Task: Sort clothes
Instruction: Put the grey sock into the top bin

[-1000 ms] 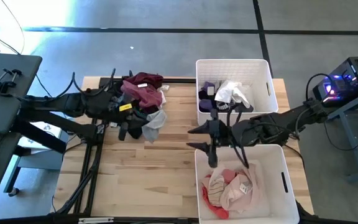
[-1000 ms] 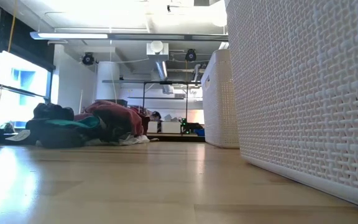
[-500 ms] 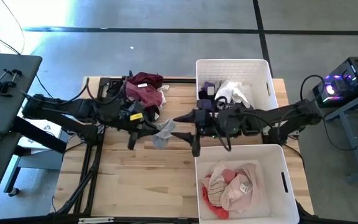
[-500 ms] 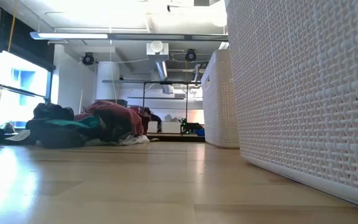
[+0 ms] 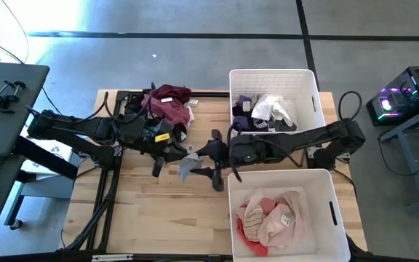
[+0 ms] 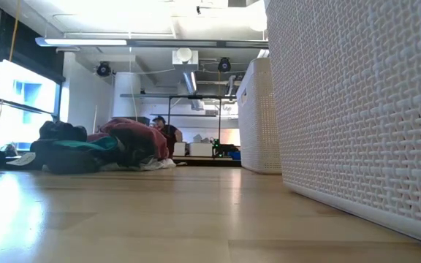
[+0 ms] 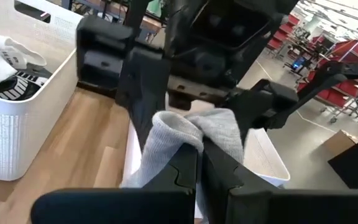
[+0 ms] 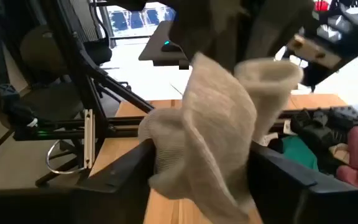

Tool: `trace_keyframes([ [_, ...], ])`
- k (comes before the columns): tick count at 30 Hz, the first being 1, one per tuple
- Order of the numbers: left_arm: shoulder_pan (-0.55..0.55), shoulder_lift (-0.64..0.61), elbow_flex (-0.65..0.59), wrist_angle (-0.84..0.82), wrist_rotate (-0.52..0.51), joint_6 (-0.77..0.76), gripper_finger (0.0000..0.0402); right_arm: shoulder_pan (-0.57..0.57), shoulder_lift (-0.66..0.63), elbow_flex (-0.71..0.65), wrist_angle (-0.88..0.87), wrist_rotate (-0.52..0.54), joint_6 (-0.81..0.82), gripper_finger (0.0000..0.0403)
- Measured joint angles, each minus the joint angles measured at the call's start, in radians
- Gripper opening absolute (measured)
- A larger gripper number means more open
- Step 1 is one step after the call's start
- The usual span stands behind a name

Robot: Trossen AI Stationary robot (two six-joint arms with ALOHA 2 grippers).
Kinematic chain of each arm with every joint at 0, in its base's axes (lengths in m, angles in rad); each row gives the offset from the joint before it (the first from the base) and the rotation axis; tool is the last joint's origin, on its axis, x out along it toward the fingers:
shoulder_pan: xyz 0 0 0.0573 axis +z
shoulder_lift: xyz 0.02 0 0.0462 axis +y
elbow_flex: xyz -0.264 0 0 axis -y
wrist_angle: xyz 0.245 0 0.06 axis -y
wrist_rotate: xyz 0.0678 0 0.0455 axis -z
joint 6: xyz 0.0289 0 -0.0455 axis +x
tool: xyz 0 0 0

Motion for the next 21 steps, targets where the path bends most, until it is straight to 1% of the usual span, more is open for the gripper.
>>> trace_keyframes([
  [3,-0.001,-0.001,0.0,0.0,0.013,0.0,0.0,0.0,0.003,0.0,0.0,0.0,0.03,0.0166],
  [6,-0.001,-0.001,0.0,-0.003,0.016,-0.023,0.0002,0.0,0.003,0.0,0.002,0.001,0.036,0.01],
  [9,0.004,-0.001,0.0,-0.015,0.014,-0.05,0.0012,0.003,0.002,0.0,-0.004,0.032,0.08,0.003],
  [10,0.006,-0.002,0.0,-0.024,0.014,-0.052,0.0018,0.003,-0.002,0.0,-0.015,0.047,0.104,0.0017],
  [11,0.011,-0.002,0.0,-0.035,0.014,-0.053,0.0025,0.005,-0.007,0.0,-0.031,0.065,0.128,0.0013],
  [13,0.019,-0.005,0.0,-0.068,0.013,-0.065,0.0043,0.014,-0.024,0.001,-0.079,0.119,0.189,0.002],
  [15,0.031,-0.009,0.0,-0.106,0.012,-0.086,0.0063,0.028,-0.053,0.018,-0.183,0.161,0.25,0.0022],
  [18,0.047,-0.02,0.0,-0.184,0.012,-0.108,0.0091,0.062,-0.103,0.07,-0.368,0.159,0.335,0.0008],
  [21,0.062,-0.023,0.001,-0.255,0.011,-0.135,0.011,0.114,-0.148,0.138,-0.563,0.158,0.405,0.0008],
])
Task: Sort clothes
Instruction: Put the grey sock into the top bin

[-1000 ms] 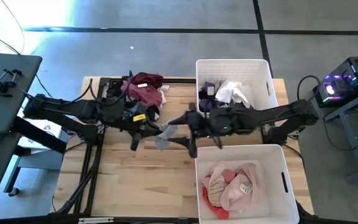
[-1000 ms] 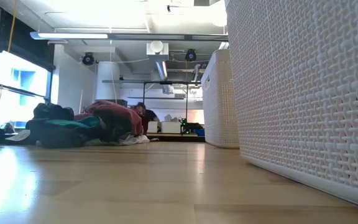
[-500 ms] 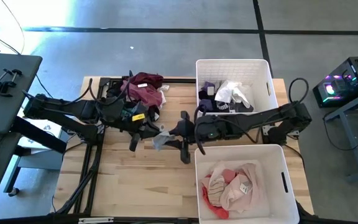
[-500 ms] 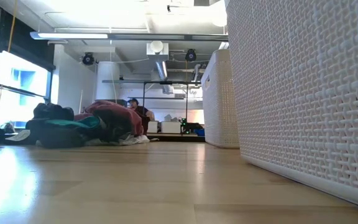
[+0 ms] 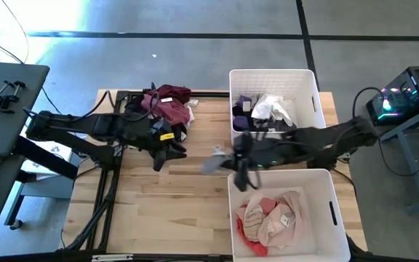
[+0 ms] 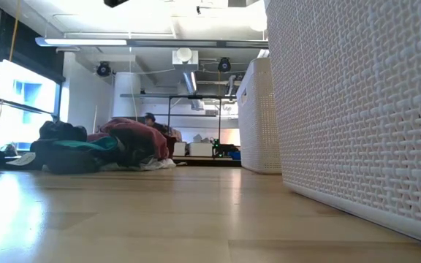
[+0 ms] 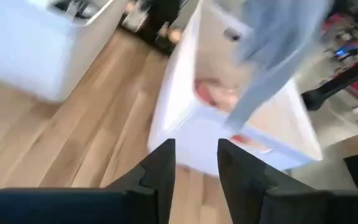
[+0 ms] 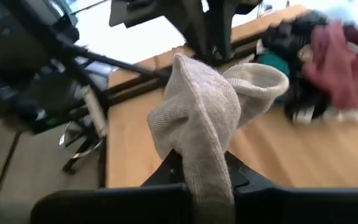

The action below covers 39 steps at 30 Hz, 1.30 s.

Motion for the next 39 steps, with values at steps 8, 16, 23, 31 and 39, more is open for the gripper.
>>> trace_keyframes([
  [8,0.006,-0.001,0.0,-0.085,0.0,-0.037,0.0117,0.17,-0.036,0.199,-0.395,-0.032,0.23,0.0006],
  [16,0.005,-0.001,0.0,-0.107,0.0,-0.046,0.0117,0.367,-0.035,0.237,-0.628,-0.15,0.62,0.0004],
  [23,0.005,-0.001,0.0,-0.107,0.0,-0.046,0.0117,0.475,-0.035,0.237,-0.826,-0.158,0.944,0.0004],
  [31,0.005,-0.002,0.0,-0.114,0.0,-0.046,0.0117,0.373,-0.079,0.127,-0.854,0.115,0.813,0.0003],
  [39,0.005,-0.002,0.0,-0.125,0.004,-0.046,0.0117,-0.035,-0.227,-0.048,-0.858,0.42,0.665,0.0006],
])
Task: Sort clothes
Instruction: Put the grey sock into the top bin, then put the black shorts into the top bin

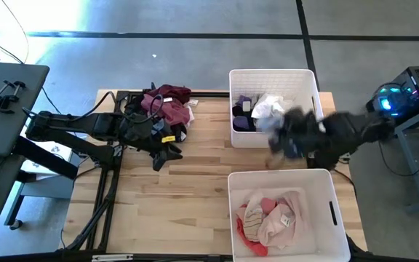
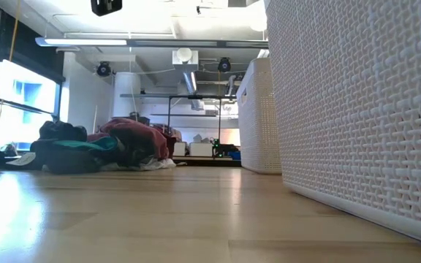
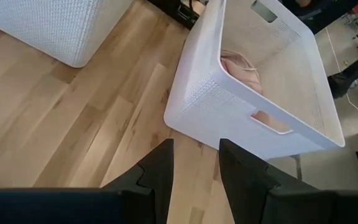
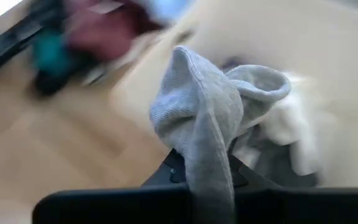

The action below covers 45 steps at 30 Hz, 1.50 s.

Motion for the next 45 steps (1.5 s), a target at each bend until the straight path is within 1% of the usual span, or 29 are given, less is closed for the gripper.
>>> trace_keyframes([
  [2,-0.001,0.0,0.0,-0.002,0.0,0.0,0.0117,-0.135,-0.034,-0.024,0.001,0.001,-0.045,0.0007],
  [5,-0.003,0.0,0.0,-0.011,0.0,0.0,0.0117,-0.326,-0.074,-0.068,0.006,-0.035,-0.158,0.0007],
  [7,-0.007,0.0,0.0,-0.021,0.0,0.003,0.0117,-0.446,-0.088,-0.104,0.016,-0.097,-0.232,0.0008],
  [9,-0.012,0.0,0.0,-0.022,0.0,0.01,0.0117,-0.558,-0.092,-0.145,0.029,-0.184,-0.316,0.0008],
  [13,-0.016,0.0,0.0,-0.02,0.0,0.015,0.0117,-0.738,-0.086,-0.243,0.087,-0.331,-0.471,0.0014],
  [16,-0.016,0.0,0.0,-0.019,0.0,0.011,0.0117,-0.837,-0.086,-0.329,0.15,-0.444,-0.566,0.0039],
  [20,-0.016,0.0,0.0,-0.02,0.0,0.007,0.0117,-0.926,-0.085,-0.422,0.196,-0.558,-0.626,0.0106],
  [24,-0.016,0.0,0.0,-0.024,0.0,-0.002,0.0117,-0.962,-0.085,-0.449,0.189,-0.581,-0.635,0.017],
  [26,-0.016,0.0,0.0,-0.024,0.0,-0.003,0.0117,-0.965,-0.086,-0.441,0.181,-0.583,-0.633,0.0192],
  [28,-0.016,0.0,0.0,-0.025,0.0,-0.003,0.0117,-0.964,-0.087,-0.414,0.172,-0.585,-0.633,0.0204],
  [32,-0.016,0.0,0.0,-0.045,0.0,-0.013,0.0117,-0.936,-0.089,-0.332,0.133,-0.587,-0.622,0.0208],
  [39,-0.016,0.0,0.0,-0.111,0.0,-0.054,0.0117,-0.827,-0.139,-0.181,0.148,-0.567,-0.58,0.0208],
  [45,-0.016,0.0,0.0,-0.145,0.0,-0.064,0.0117,-0.681,-0.202,-0.16,0.219,-0.564,-0.537,0.0208],
])
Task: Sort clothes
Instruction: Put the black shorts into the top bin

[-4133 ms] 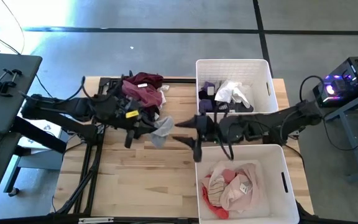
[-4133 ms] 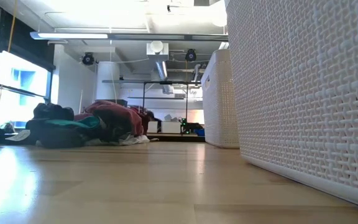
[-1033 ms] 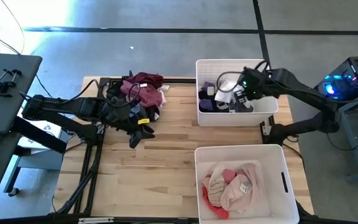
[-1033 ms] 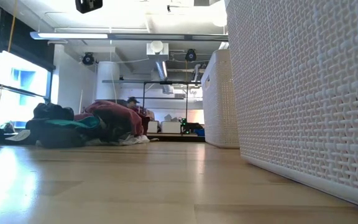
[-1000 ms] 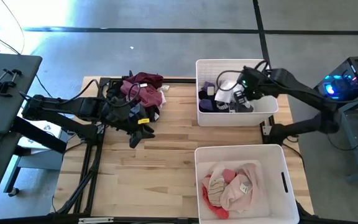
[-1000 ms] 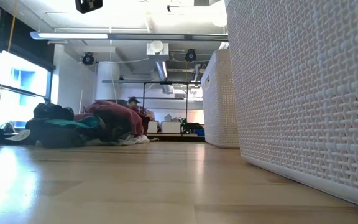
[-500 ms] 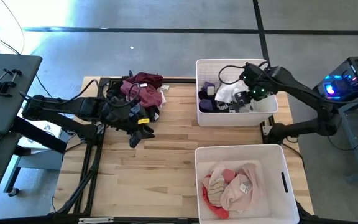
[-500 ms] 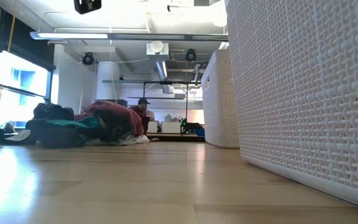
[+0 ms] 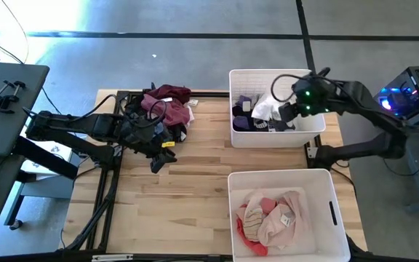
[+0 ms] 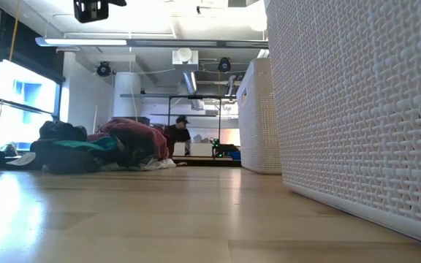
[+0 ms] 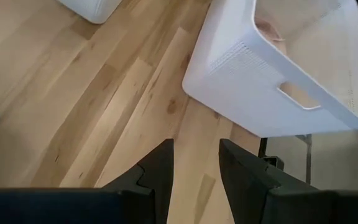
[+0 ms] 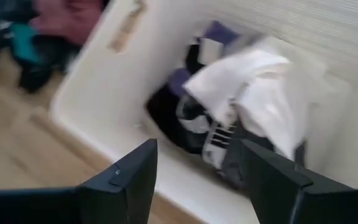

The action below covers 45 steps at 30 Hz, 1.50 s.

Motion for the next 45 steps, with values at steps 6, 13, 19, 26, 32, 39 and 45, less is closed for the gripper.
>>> trace_keyframes([
  [6,0.0,0.0,0.0,-0.008,0.0,-0.017,0.0117,0.178,-0.009,-0.001,0.09,0.014,0.0,0.0208],
  [13,-0.018,0.0,0.0,-0.038,0.0,-0.018,0.0117,0.409,0.016,-0.001,0.367,0.066,-0.001,0.0208],
  [19,-0.061,0.0,0.0,-0.182,-0.055,-0.07,0.0117,0.616,0.094,-0.001,0.541,0.22,-0.009,0.0208],
  [26,-0.155,0.0,0.0,-0.387,-0.088,-0.222,0.0117,0.788,0.276,-0.002,0.809,0.319,-0.024,0.0208],
  [32,-0.275,0.0,-0.002,-0.5,-0.176,-0.294,0.0117,0.838,0.417,-0.002,1.032,0.32,-0.089,0.0208],
  [39,-0.333,-0.002,-0.133,-0.404,-0.17,-0.331,0.0117,0.816,0.464,-0.003,1.051,0.321,-0.079,0.0208],
  [45,-0.328,-0.01,-0.261,-0.281,-0.145,-0.327,0.0117,0.789,0.463,-0.001,1.061,0.322,-0.045,0.0208],
])
